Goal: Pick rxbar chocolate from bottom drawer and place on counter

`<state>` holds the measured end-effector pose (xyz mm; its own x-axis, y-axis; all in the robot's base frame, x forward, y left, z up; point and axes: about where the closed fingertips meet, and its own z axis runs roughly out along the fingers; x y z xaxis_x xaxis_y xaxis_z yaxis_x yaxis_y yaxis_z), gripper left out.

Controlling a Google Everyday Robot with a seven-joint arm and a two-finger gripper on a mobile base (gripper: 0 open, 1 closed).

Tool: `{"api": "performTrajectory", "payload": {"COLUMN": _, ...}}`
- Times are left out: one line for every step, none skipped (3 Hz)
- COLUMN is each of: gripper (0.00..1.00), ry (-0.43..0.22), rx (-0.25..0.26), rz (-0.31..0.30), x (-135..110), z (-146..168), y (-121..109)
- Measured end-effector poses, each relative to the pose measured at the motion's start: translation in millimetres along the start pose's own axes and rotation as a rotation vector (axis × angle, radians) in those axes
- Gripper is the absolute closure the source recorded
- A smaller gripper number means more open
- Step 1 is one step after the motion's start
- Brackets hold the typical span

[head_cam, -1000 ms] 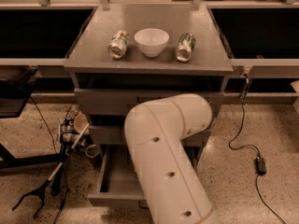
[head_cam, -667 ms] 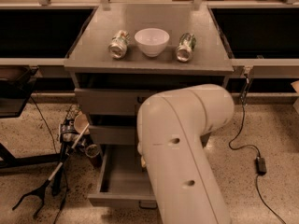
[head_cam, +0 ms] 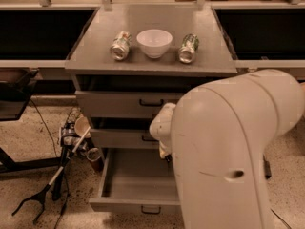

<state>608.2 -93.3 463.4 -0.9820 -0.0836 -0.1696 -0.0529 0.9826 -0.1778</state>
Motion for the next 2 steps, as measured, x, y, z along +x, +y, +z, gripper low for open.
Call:
{"api": "performTrajectory", "payload": {"gripper": 1.0, "ry": 0.032, "rx": 0.04, "rz": 0.052, "x": -9, "z": -91, "y": -68}}
{"api": "performTrajectory", "payload": {"gripper": 1.0, "ry": 0.073, "rx": 0.075, "rz": 0.096, "x": -13, "z": -148, "y": -107}}
